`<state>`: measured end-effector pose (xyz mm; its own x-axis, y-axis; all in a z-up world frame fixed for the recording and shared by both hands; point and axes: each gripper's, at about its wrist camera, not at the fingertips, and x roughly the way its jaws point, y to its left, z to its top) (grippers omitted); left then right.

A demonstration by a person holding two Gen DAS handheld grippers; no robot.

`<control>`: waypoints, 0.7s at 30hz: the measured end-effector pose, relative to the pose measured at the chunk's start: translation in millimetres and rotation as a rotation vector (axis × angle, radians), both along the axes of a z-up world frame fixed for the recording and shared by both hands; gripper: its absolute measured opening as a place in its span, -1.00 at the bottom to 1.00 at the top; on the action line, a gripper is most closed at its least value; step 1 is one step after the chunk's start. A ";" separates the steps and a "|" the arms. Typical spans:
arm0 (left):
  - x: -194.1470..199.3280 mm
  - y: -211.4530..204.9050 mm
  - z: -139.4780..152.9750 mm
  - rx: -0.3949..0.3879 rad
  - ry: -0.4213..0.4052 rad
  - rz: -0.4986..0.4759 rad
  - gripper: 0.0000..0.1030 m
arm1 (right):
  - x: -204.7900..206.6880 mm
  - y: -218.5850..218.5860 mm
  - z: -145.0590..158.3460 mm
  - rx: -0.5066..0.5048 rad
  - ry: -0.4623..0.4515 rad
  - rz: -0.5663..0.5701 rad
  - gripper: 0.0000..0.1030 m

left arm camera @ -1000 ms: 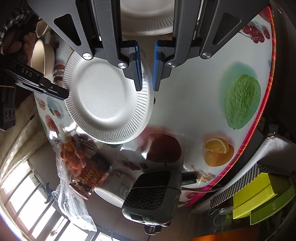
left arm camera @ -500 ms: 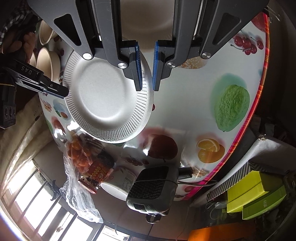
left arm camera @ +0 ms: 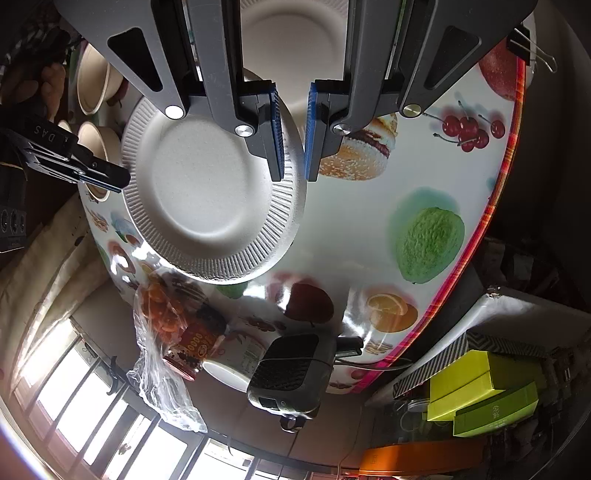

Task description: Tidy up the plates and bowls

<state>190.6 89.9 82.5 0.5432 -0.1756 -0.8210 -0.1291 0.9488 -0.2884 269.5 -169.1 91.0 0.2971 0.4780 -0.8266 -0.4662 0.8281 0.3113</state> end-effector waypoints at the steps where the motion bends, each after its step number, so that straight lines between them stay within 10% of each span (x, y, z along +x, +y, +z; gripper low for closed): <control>1: -3.3 0.7 0.2 0.001 -0.001 0.002 -0.78 | -3.2 1.0 0.1 -0.001 -0.001 0.004 -0.70; 21: -57.3 16.3 -13.8 0.002 0.018 0.037 -0.78 | -49.5 20.8 -14.2 -0.002 0.025 0.061 -0.70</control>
